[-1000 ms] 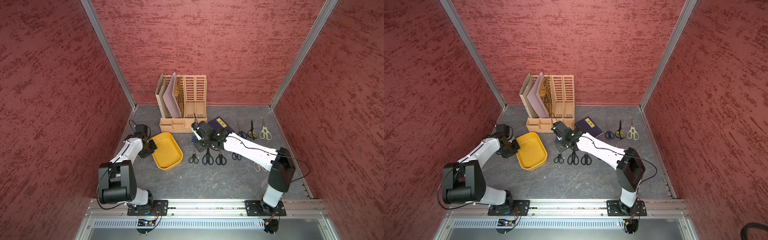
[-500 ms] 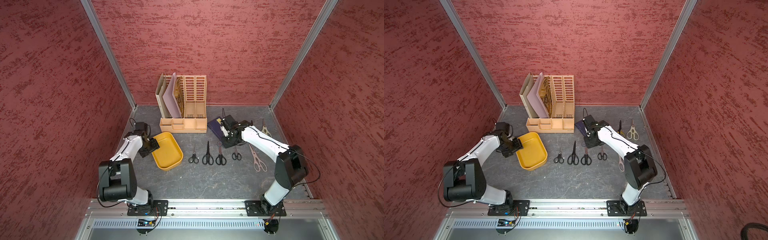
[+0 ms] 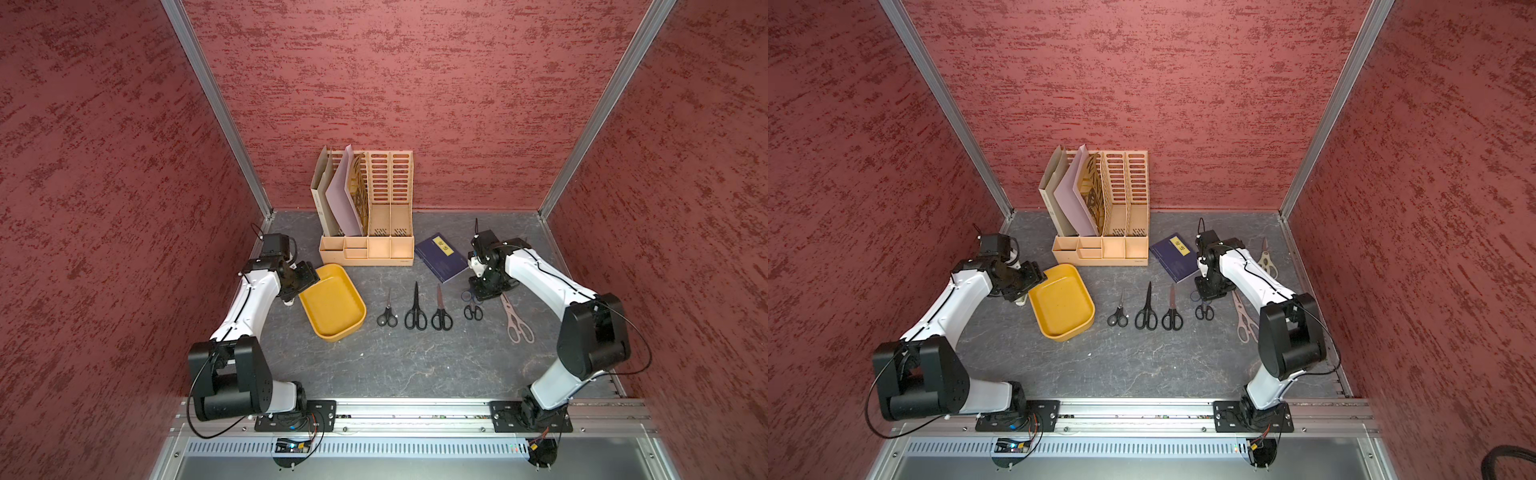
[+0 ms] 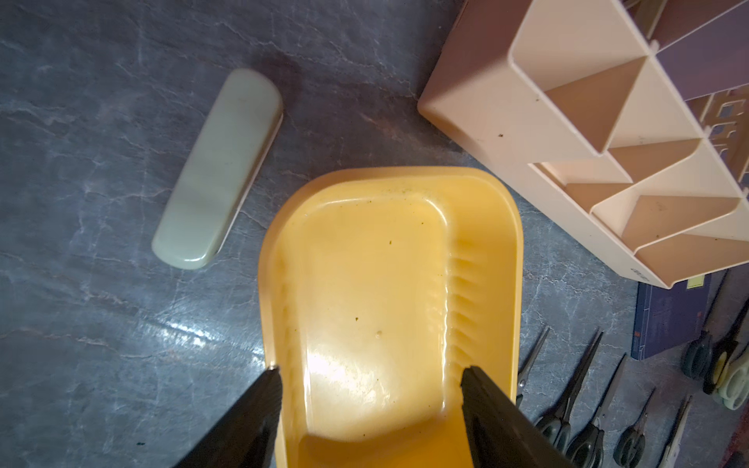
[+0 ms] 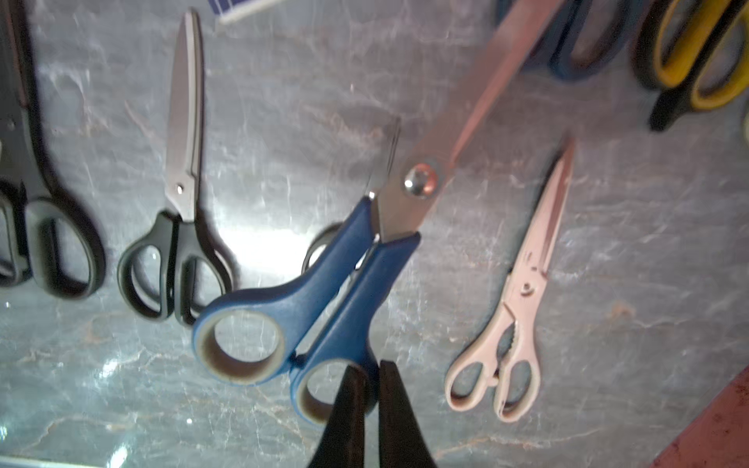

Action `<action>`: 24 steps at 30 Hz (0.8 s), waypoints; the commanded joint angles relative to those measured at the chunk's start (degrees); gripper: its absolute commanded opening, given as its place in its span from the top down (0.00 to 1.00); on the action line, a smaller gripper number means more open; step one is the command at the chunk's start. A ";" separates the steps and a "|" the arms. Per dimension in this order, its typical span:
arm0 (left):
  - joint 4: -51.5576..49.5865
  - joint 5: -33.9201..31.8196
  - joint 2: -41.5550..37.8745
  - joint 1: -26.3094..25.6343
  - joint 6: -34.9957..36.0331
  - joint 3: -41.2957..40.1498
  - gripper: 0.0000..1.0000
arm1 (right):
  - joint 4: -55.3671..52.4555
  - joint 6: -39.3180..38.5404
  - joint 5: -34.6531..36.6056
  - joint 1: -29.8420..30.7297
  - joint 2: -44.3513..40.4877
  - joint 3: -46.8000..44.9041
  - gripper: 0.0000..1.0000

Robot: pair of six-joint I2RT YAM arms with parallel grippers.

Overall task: Take the scissors out of the storage box
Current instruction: Place the scissors at the center of the board.

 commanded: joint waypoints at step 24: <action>9.26 4.93 0.71 -2.52 -0.52 -4.83 0.27 | 11.09 32.68 -7.89 44.05 0.60 -4.90 1.00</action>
